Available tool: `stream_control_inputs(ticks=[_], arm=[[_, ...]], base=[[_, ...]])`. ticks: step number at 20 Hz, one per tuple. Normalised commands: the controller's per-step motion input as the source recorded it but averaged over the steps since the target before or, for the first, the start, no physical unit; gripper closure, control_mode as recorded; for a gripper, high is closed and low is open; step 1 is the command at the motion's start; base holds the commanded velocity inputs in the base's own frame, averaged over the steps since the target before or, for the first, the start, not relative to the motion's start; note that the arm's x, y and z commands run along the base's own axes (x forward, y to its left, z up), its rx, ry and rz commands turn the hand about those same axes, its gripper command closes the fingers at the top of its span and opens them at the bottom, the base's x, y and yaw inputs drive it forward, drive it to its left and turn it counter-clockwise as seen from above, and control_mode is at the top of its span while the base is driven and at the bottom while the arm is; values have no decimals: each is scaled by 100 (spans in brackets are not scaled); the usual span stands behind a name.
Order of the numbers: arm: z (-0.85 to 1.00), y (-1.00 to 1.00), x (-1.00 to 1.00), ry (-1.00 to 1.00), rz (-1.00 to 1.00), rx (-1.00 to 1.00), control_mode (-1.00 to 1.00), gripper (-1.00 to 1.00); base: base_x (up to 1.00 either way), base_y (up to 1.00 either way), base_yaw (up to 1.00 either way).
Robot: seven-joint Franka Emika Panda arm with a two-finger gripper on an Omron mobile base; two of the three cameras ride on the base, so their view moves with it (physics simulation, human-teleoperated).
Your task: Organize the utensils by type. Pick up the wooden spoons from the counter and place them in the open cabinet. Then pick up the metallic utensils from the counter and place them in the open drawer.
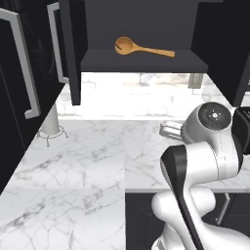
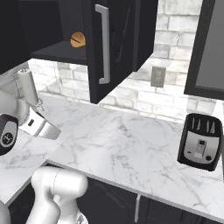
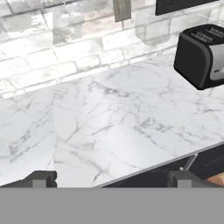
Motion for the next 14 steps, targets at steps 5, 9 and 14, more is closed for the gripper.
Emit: stream_control_inputs(ticks=[5,9,14], arm=[[0,0,0,0,0,0,-100,-100],[-9,0,-11,6,14,0,-100,-100],[0,0,0,0,0,0,100,-100]], base=[[0,0,0],[0,0,0],[-32,-2,36]])
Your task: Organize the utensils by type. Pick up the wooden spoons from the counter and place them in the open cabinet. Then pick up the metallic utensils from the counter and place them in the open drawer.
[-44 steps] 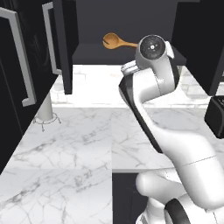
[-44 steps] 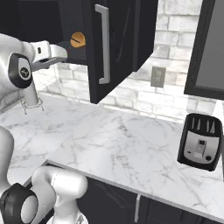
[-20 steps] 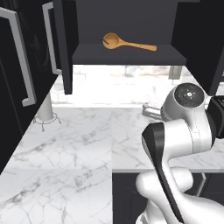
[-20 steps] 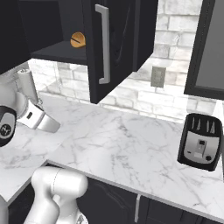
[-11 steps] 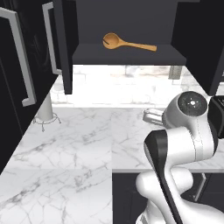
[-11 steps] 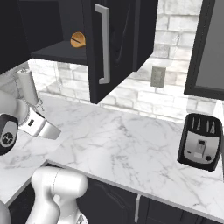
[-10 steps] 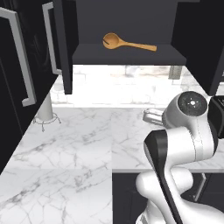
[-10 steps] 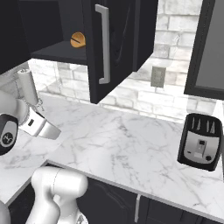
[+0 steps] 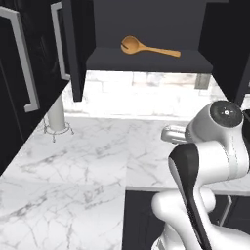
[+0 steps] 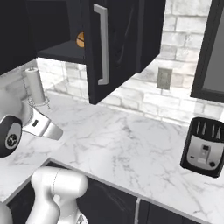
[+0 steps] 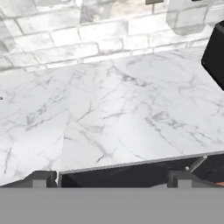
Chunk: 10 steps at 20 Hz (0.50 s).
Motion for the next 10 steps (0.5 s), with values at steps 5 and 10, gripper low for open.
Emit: stream_control_inputs(ticks=[5,10], arm=[[0,0,0,0,0,0,100,-100],[0,0,0,0,0,0,100,-100]], base=[[-30,-33,34],[-38,-37,37]])
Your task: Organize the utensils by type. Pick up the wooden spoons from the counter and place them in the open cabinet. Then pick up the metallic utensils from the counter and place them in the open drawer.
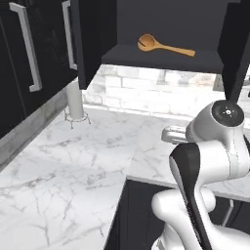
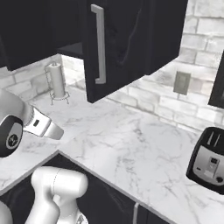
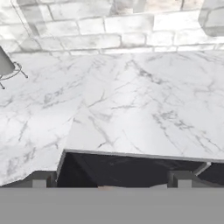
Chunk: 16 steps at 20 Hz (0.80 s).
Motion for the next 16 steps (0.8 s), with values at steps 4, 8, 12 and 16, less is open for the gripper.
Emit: stream_control_inputs(ticks=[4,8,12,16], arm=[[0,0,0,0,0,0,100,-100],[0,0,0,0,0,0,100,-100],[0,0,0,0,0,0,100,-100],[0,0,0,0,0,0,100,-100]], base=[[-53,-9,50],[-54,-1,69],[-45,1,86],[-31,18,92]])
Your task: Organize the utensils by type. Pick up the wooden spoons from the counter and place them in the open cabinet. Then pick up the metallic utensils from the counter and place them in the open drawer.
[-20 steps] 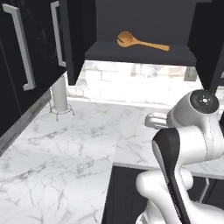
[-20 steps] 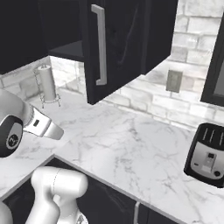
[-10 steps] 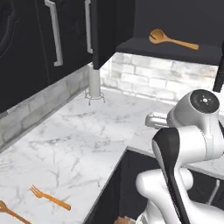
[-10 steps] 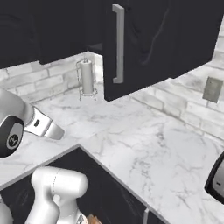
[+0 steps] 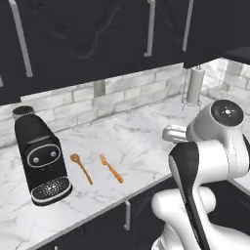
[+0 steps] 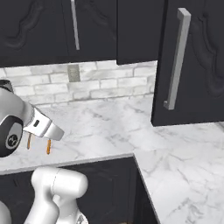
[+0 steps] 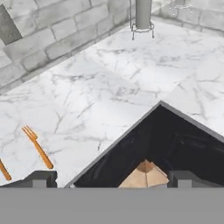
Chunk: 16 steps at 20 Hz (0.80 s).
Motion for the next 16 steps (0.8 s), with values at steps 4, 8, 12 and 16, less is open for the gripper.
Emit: stream_control_inputs(ticks=[4,8,12,16], arm=[[0,0,0,0,0,0,100,-100],[0,0,0,0,0,0,100,-100],[0,0,0,0,0,0,100,-100],[0,0,0,0,0,0,100,-100]], base=[[-14,28,77],[5,24,65],[27,18,57],[68,1,26]])
